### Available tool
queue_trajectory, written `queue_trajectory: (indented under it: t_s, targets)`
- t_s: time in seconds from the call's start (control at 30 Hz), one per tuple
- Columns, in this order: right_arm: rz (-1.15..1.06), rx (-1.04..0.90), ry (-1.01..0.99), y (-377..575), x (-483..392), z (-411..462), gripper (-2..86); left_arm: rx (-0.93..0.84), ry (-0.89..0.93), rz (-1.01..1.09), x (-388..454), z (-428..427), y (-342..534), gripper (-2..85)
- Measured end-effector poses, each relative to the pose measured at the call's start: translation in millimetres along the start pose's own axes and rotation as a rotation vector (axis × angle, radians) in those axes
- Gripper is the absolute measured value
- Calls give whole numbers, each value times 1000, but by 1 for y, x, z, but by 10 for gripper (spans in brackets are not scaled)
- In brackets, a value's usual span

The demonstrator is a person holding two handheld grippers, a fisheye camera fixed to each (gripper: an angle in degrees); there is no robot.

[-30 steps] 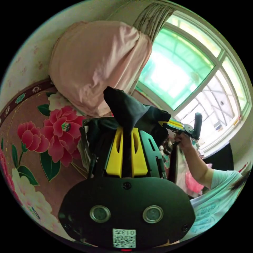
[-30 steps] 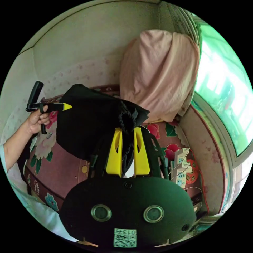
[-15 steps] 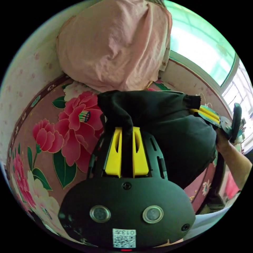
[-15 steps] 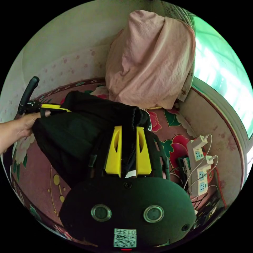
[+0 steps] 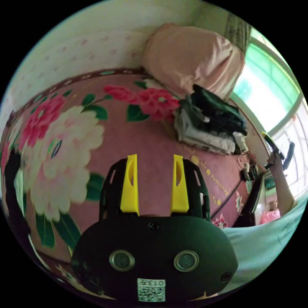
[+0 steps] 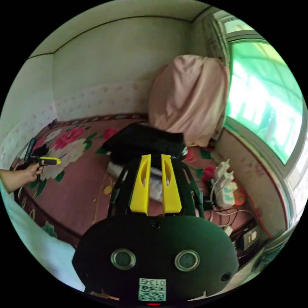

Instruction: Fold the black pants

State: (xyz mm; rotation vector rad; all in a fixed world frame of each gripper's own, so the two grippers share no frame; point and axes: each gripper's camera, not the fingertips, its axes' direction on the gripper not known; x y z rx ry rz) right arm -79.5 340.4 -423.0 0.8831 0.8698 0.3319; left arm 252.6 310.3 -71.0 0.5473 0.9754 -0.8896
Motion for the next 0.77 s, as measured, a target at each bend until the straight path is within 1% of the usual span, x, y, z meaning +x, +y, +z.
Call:
queue_trajectory:
  t_s: [0.03, 0.07, 0.1, 0.13, 0.17, 0.23, 0.27, 0.33, 0.37, 0.43, 0.47, 0.53, 0.57, 0.63, 0.67, 0.73, 0.77]
  targets:
    - [-39, -43, -60, 20, -44, 15, 66, -35, -36, -94, -28, -9, 53, 152]
    - [-55, -67, -88, 29, -66, 24, 67, -54, -58, -141, -41, -14, 80, 152]
    - [-63, -124, -147, 45, -110, 43, 73, -84, -113, -225, -66, -24, 130, 153]
    - [-65, -170, -237, 57, -157, 62, 79, -112, -158, -305, -92, -36, 175, 155]
    - [-66, -190, -291, 62, -181, 71, 81, -122, -180, -345, -105, -43, 195, 157]
    - [-106, -286, -514, 70, -284, 110, 101, -117, -290, -442, -156, -75, 261, 160]
    - [-127, -310, -568, 71, -312, 119, 105, -118, -324, -458, -170, -83, 274, 161]
    - [-232, -391, -784, 71, -427, 149, 124, -74, -455, -500, -227, -123, 317, 167]
    - [-259, -406, -830, 70, -456, 155, 128, -56, -482, -510, -243, -133, 326, 169]
    - [-355, -453, -956, 65, -568, 178, 138, 6, -566, -538, -307, -172, 360, 176]
    - [-367, -460, -982, 63, -595, 184, 141, 19, -592, -534, -324, -181, 368, 179]
    - [-375, -481, -1042, 48, -699, 209, 153, 34, -709, -481, -394, -214, 391, 200]
    - [-374, -486, -1050, 43, -725, 216, 155, 32, -742, -456, -411, -220, 396, 207]
    - [-341, -485, -1091, 23, -826, 244, 162, 12, -823, -375, -483, -241, 411, 234]
    - [-332, -491, -1096, 18, -851, 253, 163, 7, -829, -364, -502, -245, 415, 241]
    - [-296, -533, -1102, 0, -948, 292, 167, -28, -815, -357, -575, -254, 431, 267]
    - [-284, -550, -1103, -5, -971, 302, 168, -40, -800, -365, -593, -254, 436, 271]
